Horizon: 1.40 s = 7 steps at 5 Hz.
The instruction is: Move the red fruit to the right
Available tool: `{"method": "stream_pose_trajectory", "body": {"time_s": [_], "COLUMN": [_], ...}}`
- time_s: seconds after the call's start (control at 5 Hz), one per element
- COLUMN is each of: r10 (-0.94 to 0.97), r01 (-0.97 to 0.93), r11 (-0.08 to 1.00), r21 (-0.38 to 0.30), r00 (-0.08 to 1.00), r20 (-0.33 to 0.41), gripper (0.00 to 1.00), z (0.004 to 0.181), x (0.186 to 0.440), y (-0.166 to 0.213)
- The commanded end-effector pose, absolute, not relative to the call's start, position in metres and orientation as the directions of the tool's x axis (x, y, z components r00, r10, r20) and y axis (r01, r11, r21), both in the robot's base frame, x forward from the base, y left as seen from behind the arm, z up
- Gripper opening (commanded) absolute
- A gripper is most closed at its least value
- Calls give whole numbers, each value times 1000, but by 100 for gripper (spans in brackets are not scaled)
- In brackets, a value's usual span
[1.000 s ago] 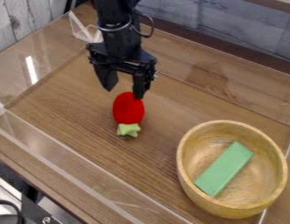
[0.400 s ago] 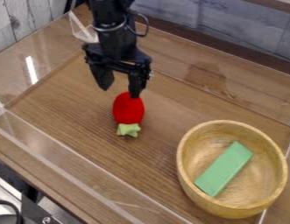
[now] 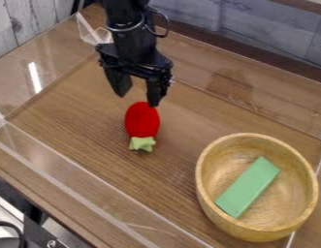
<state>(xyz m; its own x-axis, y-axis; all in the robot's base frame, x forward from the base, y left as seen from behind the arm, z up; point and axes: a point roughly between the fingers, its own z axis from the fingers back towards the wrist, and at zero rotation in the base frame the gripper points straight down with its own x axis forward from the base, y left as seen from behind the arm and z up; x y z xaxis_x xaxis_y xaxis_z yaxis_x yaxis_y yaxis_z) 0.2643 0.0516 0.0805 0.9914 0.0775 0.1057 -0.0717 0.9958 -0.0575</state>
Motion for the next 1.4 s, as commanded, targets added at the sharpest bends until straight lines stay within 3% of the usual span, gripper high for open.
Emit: {"method": "stream_pose_trajectory", "body": {"time_s": [0.0, 0.4, 0.6, 1.0, 1.2], "r10": [118, 211, 157, 291, 360], "r01": [-112, -206, -152, -289, -359], "r11": [992, 977, 987, 957, 933], "r21": [-51, -48, -46, -31, -26], "r00": [984, 969, 980, 952, 929], "r20": [137, 127, 122, 91, 87], "gripper": [100, 100, 100, 100, 0], "z": [89, 86, 78, 58, 50], "x": [270, 269, 265, 269, 270], "y": [54, 57, 58, 49, 49]}}
